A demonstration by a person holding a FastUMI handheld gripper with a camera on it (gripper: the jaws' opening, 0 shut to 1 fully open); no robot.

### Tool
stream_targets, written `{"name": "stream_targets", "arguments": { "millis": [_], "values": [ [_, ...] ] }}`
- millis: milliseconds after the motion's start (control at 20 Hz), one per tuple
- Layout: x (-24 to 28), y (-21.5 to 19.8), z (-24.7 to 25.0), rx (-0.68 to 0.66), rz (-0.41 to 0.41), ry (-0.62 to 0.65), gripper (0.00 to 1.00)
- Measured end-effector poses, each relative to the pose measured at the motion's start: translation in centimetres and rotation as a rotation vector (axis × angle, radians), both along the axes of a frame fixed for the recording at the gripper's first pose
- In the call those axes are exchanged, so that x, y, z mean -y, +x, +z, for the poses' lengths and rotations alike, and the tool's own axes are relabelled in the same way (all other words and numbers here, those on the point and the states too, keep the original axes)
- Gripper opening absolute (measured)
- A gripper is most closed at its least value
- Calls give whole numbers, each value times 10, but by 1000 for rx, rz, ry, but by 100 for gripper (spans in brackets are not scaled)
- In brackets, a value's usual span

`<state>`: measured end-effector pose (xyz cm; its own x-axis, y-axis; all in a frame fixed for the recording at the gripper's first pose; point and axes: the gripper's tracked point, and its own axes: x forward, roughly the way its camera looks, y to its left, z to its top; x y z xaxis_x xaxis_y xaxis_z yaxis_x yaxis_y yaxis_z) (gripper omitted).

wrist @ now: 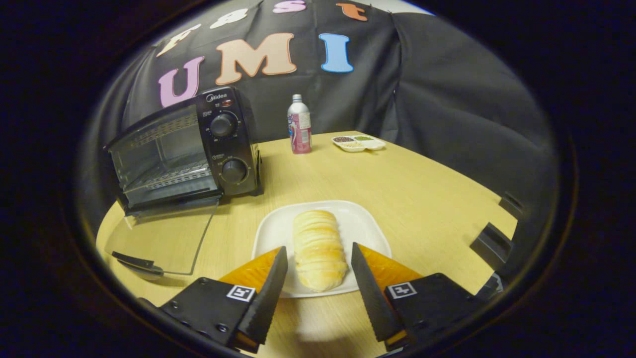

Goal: Open the toaster oven, put the food inside, and close the toaster oven door.

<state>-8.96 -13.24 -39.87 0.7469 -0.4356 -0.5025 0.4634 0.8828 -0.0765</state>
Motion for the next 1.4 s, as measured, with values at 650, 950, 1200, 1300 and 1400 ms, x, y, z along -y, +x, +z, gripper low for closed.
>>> {"name": "stream_targets", "arguments": {
  "millis": [650,950,1200,1300,1400],
  "values": [
    [-39,-7,53,169,35,124,46],
    [-128,16,84,276,220,274,46],
    [-200,42,84,273,327,398,46],
    [-219,55,85,275,342,428,46],
    [-230,70,83,278,327,463,46]
  ]
}}
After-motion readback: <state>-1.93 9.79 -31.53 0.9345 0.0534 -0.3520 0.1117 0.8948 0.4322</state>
